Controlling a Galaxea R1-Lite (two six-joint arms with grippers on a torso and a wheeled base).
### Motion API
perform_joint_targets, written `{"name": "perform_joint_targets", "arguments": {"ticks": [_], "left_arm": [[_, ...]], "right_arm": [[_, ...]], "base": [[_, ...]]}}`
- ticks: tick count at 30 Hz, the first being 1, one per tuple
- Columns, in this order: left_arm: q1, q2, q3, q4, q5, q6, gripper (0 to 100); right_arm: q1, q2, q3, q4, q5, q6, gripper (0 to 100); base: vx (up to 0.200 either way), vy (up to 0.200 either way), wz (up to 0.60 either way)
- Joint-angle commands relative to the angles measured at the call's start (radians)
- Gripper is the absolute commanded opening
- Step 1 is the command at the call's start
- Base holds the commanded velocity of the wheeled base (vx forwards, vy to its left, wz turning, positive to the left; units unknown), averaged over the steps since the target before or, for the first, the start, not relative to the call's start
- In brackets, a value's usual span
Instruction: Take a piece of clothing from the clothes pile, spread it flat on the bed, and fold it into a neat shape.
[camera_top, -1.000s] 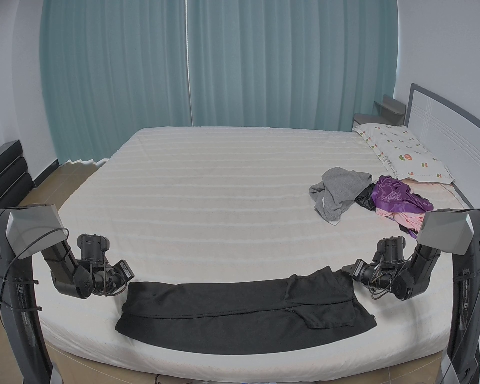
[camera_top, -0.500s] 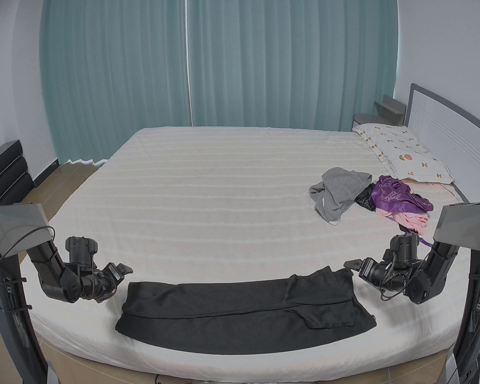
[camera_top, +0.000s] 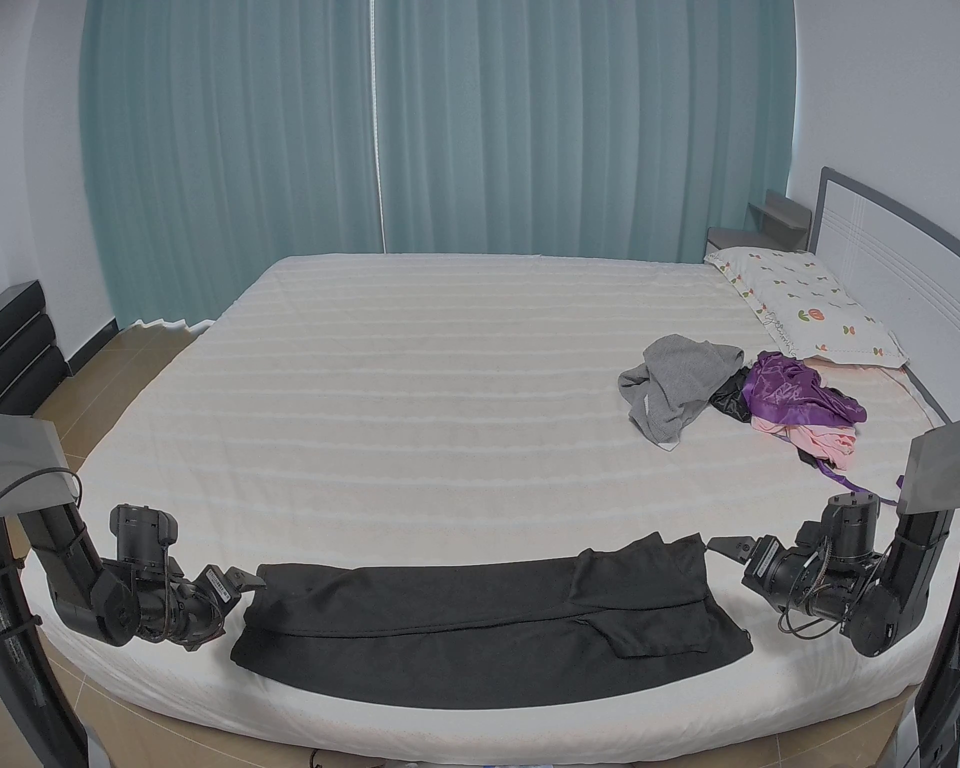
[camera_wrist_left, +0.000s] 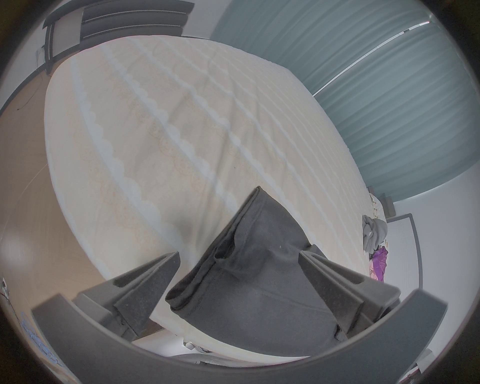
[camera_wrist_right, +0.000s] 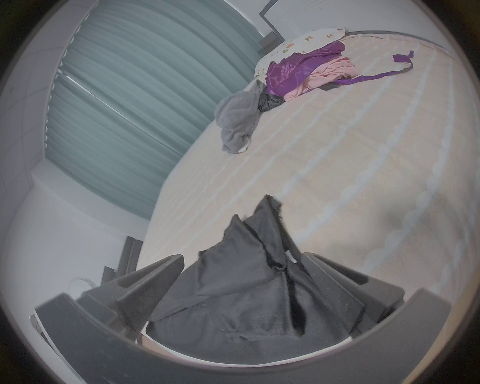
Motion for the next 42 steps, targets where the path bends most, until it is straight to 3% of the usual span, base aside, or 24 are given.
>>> {"name": "perform_joint_targets", "arguments": {"ticks": [1,10,37,42], "left_arm": [[-0.018,0.002,0.071,-0.059,-0.005,0.006,100],[-0.058,0.039,0.128,-0.192,0.013,0.004,100],[-0.058,0.051,0.112,-0.198,0.013,0.004,100],[-0.083,0.101,0.082,-0.211,0.085,0.010,100]], "right_arm": [[0.013,0.104,0.091,-0.122,0.007,0.041,100],[0.013,0.144,0.120,-0.194,0.008,0.042,100],[0.016,0.125,0.146,-0.194,0.011,0.048,100],[0.023,0.128,0.143,-0.194,0.010,0.048,100]], "base": [[0.000,0.000,0.00],[0.000,0.000,0.00],[-0.044,0.000,0.00],[0.000,0.000,0.00]]}}
